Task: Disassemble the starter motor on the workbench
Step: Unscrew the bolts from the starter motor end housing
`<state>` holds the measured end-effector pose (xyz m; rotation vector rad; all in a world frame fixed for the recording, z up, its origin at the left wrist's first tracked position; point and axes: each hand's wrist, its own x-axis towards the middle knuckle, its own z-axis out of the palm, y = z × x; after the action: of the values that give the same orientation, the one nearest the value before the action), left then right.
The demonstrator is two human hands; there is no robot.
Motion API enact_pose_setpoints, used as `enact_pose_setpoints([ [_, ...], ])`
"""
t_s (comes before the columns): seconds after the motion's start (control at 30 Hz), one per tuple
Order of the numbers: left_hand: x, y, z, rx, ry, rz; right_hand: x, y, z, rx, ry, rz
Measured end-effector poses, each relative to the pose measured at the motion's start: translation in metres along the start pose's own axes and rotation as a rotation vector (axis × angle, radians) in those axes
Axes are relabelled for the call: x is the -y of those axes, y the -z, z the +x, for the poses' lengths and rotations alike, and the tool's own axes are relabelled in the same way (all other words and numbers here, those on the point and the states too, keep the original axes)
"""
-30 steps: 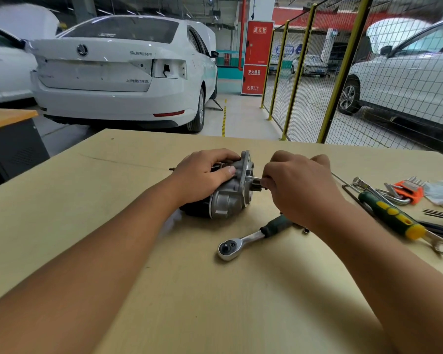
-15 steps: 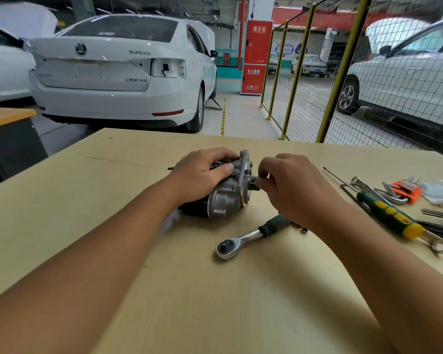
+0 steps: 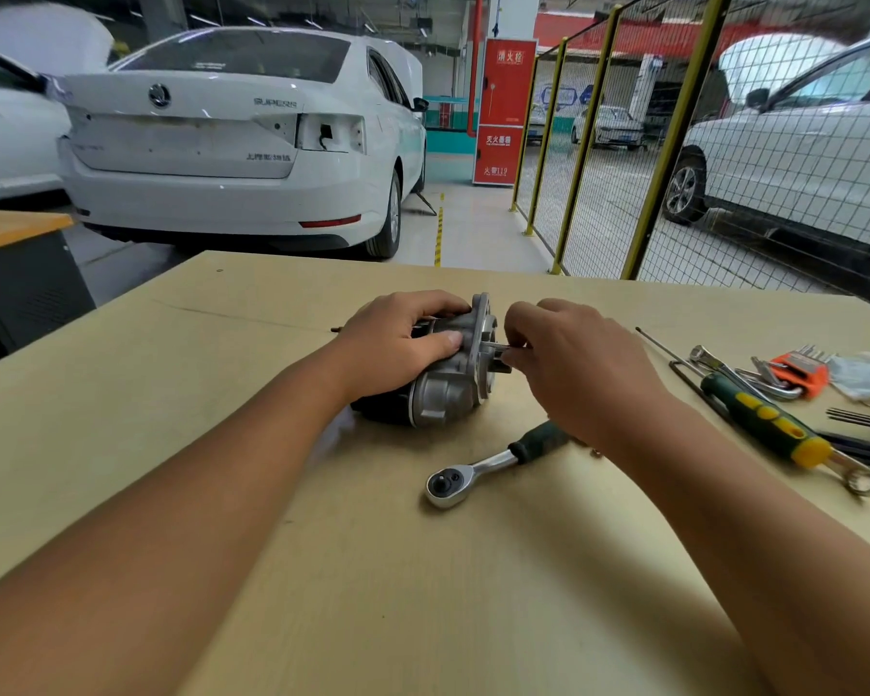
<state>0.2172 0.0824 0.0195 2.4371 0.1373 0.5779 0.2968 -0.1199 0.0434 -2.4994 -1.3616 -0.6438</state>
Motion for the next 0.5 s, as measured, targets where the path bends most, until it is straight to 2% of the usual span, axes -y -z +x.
enact_pose_setpoints([
  [0.07, 0.0011, -0.0012, 0.0010, -0.008, 0.012, -0.019, -0.0005, 0.0003, -0.0001, 0.024, 0.014, 0.094],
  [0.27, 0.0017, -0.0021, 0.0012, -0.019, 0.018, -0.011, -0.0036, -0.0029, 0.0037, 0.062, 0.025, 0.108],
  [0.4, 0.0016, -0.0007, 0.0008, -0.001, 0.000, -0.020, -0.0015, -0.0038, 0.0009, -0.017, 0.034, -0.068],
  [0.5, 0.0020, 0.0004, 0.0015, 0.009, -0.018, -0.029, -0.0012, -0.0034, 0.0002, -0.043, 0.013, -0.084],
])
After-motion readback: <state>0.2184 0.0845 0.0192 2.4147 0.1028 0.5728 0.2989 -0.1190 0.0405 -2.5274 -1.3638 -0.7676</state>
